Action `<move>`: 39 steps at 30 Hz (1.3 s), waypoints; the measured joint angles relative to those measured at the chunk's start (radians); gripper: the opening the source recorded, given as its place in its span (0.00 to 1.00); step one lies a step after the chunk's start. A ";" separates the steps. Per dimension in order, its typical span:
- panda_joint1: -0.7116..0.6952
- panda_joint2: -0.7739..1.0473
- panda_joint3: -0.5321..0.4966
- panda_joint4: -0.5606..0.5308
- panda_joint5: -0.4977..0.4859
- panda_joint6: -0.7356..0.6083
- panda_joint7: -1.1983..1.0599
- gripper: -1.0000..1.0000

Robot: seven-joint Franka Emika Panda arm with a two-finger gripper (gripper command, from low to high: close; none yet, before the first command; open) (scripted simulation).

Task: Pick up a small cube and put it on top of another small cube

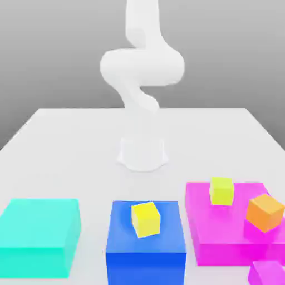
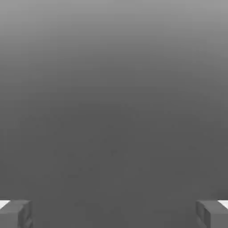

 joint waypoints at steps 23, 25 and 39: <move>0.024 0.835 0.273 0.094 -0.285 0.152 0.445 0.50; 0.041 0.903 0.278 0.101 -0.291 0.169 0.471 0.50; 0.160 1.290 0.246 0.159 -0.331 0.352 0.587 0.00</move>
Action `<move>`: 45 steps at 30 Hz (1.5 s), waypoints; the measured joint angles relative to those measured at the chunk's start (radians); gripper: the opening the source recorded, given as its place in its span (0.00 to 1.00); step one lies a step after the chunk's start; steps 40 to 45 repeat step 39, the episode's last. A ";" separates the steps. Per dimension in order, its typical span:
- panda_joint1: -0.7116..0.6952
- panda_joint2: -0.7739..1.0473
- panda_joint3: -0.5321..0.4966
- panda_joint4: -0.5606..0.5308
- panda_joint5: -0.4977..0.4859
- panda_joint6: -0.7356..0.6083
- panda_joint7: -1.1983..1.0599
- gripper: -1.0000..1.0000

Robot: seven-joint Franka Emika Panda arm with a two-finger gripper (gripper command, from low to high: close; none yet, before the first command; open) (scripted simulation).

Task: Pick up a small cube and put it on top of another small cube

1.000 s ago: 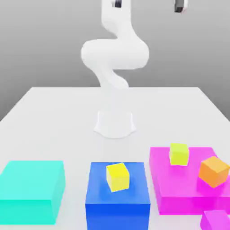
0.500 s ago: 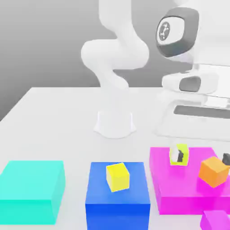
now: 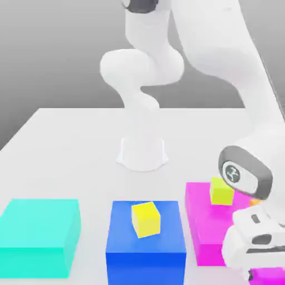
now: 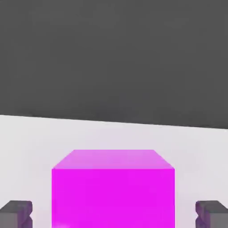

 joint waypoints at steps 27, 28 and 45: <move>-0.280 -0.730 -0.095 -0.374 0.350 -0.322 -0.392 0.00; -0.282 -0.767 -0.112 -0.394 0.377 -0.333 -0.419 0.00; -0.292 -0.674 -0.126 -0.470 0.383 -0.159 -0.431 1.00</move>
